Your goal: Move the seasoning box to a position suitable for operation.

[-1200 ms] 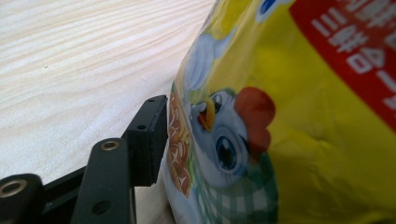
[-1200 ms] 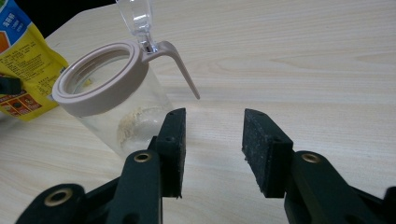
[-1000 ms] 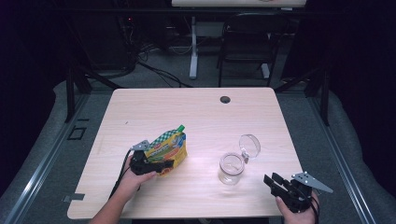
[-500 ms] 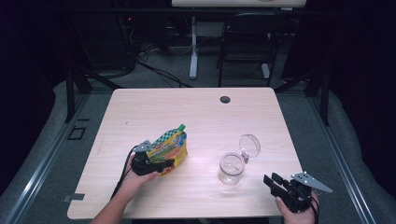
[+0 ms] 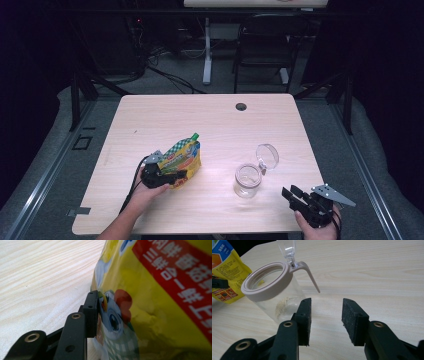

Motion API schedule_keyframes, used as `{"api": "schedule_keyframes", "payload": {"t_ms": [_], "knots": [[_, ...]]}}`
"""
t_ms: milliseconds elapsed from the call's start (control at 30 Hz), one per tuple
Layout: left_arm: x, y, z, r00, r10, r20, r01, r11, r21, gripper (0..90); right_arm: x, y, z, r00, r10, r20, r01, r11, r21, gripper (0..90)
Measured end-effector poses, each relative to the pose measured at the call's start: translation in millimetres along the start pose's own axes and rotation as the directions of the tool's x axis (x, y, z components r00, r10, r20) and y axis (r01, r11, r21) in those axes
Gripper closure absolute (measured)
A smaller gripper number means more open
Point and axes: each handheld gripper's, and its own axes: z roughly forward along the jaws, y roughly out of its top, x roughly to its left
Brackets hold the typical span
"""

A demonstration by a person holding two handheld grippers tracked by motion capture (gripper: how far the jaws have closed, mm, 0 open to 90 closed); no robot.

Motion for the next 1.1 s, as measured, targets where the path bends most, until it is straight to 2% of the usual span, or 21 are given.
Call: {"api": "schedule_keyframes", "payload": {"t_ms": [367,700,900,1033,1100], "knots": [[-3.2,1.7,-2.3,0.9996,0.016,-0.023,-0.016,0.9999,-0.004,62.9,0.0,0.1,-0.1,1.0,-0.008,0.003,0.008,1.0,-0.002,59.4],[-9.1,4.7,-6.9,0.996,0.06,-0.065,-0.061,0.9981,-0.011,62.9,1.2,0.4,-0.4,0.9998,-0.019,0.009,0.019,0.9998,-0.008,59.1],[-15.1,7.0,-10.2,0.9866,0.107,-0.123,-0.108,0.9941,0.0,62.9,1.9,1.0,0.6,0.9996,-0.026,0.007,0.026,0.9996,-0.009,59.0],[-19.3,9.2,-12.6,0.9753,0.145,-0.167,-0.147,0.9892,0.003,63.0,2.1,1.5,1.9,0.9993,-0.035,0.014,0.035,0.9994,-0.001,58.9],[-21.3,10.1,-13.4,0.9719,0.152,-0.179,-0.154,0.9881,0.006,63.0,3.2,1.7,2.6,0.9983,-0.054,0.022,0.054,0.9985,0.001,58.5]]}}
